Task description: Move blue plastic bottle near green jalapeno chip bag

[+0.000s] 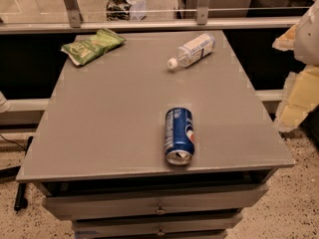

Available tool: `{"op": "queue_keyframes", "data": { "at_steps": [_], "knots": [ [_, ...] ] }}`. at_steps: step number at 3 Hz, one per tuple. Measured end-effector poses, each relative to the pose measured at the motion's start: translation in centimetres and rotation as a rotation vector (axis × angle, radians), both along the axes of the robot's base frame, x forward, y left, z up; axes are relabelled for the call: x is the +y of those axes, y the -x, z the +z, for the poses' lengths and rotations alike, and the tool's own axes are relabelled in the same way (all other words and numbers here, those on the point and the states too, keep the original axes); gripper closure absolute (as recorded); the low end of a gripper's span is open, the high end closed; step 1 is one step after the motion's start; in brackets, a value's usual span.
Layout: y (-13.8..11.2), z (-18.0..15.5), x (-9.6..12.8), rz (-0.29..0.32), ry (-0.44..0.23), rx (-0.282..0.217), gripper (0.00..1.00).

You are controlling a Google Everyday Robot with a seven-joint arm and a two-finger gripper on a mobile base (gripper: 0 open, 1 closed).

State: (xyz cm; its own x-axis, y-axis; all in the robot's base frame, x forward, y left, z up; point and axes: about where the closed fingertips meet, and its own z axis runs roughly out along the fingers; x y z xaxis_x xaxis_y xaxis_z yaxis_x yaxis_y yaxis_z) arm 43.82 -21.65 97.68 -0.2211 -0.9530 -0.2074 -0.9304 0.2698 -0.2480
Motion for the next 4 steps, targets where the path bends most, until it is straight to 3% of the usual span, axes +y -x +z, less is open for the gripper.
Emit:
{"op": "queue_keyframes", "data": {
  "at_steps": [1, 2, 4],
  "knots": [
    [0.0, 0.0, 0.0, 0.0, 0.0, 0.0, 0.0],
    [-0.8, 0.3, 0.9, 0.031, -0.009, -0.045, 0.0],
    [-7.7, 0.8, 3.9, 0.104, -0.1, -0.221, 0.0]
  ]
}}
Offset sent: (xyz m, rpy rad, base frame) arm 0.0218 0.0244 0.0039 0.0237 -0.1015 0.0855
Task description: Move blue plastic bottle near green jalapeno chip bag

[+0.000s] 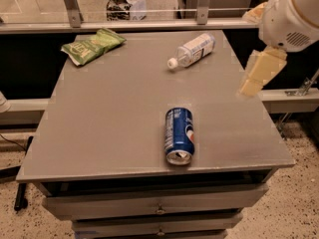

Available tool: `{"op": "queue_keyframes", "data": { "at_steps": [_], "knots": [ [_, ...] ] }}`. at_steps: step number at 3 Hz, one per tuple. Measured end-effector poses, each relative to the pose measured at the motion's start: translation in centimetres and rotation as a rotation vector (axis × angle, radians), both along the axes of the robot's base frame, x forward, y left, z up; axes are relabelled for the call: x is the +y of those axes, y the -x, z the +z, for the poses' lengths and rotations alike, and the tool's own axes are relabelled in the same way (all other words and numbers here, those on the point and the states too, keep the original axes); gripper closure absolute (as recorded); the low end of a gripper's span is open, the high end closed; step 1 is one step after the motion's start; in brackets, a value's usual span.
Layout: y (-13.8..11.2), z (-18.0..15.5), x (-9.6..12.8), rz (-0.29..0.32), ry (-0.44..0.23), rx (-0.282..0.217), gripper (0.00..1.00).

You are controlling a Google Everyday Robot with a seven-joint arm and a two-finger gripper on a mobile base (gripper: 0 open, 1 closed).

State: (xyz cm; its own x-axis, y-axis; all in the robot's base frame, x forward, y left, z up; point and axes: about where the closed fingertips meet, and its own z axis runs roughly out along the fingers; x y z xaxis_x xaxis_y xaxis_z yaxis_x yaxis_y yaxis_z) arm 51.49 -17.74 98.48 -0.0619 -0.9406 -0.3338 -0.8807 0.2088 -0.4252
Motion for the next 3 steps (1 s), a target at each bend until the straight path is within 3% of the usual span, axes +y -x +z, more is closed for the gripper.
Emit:
{"op": "queue_keyframes", "data": {
  "at_steps": [1, 2, 3],
  "knots": [
    [-4.6, -1.1, 1.2, 0.015, -0.066, -0.05, 0.0],
    [-8.5, -2.9, 1.9, 0.017, -0.154, -0.027, 0.0],
    [-8.5, -2.9, 1.9, 0.017, -0.154, -0.027, 0.0]
  ]
}}
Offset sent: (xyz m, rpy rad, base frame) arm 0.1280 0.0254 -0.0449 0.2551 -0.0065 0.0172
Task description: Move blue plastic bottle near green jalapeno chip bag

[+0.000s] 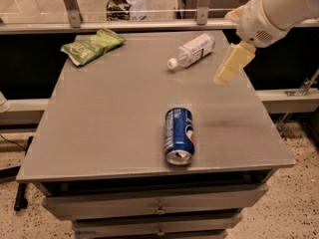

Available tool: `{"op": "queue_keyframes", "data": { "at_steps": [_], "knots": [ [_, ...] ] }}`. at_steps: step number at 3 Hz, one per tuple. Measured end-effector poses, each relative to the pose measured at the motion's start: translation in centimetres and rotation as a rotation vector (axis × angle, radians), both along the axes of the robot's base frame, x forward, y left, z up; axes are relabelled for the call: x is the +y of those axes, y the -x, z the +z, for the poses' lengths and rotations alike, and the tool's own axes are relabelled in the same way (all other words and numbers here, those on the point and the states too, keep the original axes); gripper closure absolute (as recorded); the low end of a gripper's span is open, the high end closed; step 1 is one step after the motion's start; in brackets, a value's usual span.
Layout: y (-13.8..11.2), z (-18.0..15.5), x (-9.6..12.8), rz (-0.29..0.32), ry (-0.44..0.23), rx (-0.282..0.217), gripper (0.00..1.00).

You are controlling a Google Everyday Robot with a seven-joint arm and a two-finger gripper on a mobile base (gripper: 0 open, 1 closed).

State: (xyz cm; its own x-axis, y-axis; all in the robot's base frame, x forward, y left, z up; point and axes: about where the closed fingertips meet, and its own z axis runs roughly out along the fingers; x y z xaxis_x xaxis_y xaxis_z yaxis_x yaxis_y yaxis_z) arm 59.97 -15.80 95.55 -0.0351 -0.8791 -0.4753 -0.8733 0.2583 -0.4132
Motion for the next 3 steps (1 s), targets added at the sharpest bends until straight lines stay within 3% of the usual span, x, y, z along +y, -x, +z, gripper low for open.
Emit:
{"op": "queue_keyframes", "data": {
  "at_steps": [1, 2, 3],
  "knots": [
    [-1.5, -0.9, 1.0, 0.033, -0.033, -0.037, 0.0],
    [-5.7, -2.8, 3.6, 0.106, -0.084, -0.091, 0.0],
    [-9.7, -4.5, 5.5, 0.169, -0.096, -0.115, 0.0]
  ]
}}
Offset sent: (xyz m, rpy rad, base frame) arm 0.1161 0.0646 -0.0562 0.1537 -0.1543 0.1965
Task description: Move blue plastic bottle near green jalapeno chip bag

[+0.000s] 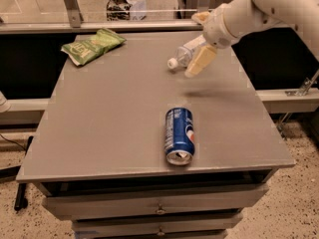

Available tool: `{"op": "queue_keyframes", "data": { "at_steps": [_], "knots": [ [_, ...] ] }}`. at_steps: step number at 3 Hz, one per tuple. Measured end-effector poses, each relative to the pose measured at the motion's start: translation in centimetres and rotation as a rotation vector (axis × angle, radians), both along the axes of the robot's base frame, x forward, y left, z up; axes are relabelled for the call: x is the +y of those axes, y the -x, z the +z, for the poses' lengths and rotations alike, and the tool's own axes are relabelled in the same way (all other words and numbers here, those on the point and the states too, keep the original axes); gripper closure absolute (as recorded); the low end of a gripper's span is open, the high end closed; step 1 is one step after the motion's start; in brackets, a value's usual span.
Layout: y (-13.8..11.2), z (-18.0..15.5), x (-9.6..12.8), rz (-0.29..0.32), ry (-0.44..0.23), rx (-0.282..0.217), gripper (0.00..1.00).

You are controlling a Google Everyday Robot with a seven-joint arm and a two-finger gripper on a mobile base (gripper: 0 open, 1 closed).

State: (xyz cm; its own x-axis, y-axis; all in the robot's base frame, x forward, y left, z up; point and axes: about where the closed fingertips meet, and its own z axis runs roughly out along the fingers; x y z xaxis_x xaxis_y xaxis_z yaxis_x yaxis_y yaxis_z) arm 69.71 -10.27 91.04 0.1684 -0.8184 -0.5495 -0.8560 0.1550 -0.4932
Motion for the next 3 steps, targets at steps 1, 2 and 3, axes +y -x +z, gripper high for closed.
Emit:
{"op": "queue_keyframes", "data": {
  "at_steps": [1, 2, 3],
  "knots": [
    [-3.5, -1.2, 1.2, 0.035, 0.003, 0.003, 0.0],
    [-6.1, -2.3, 1.5, 0.045, 0.036, 0.02, 0.0],
    [-8.0, -3.9, 1.2, 0.044, 0.09, 0.048, 0.0]
  ]
}}
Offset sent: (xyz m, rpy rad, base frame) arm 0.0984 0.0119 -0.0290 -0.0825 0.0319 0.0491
